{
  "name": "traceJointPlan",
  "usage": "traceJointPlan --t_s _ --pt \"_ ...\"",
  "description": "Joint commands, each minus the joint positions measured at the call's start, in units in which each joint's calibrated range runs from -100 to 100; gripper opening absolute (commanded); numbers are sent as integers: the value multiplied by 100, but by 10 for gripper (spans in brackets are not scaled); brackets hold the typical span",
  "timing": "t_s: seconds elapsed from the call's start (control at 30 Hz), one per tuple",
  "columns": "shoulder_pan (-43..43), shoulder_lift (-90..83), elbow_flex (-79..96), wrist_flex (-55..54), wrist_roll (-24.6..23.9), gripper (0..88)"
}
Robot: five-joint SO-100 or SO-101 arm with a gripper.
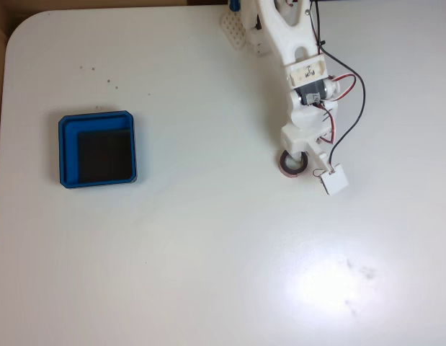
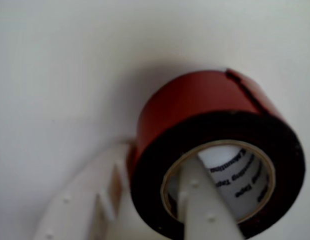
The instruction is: Pick the red roll and drop it in the blue box
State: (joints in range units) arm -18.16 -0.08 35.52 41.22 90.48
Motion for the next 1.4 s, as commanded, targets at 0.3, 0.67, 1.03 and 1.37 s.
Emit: traceJointPlan --t_s 0.3,0.67,1.03,1.37 --pt "52 -150 -353 -21 41 4" --pt "72 -752 -1350 944 41 5" --pt "785 -752 -3327 3007 49 6" --pt "2280 -752 -4594 3007 49 7"
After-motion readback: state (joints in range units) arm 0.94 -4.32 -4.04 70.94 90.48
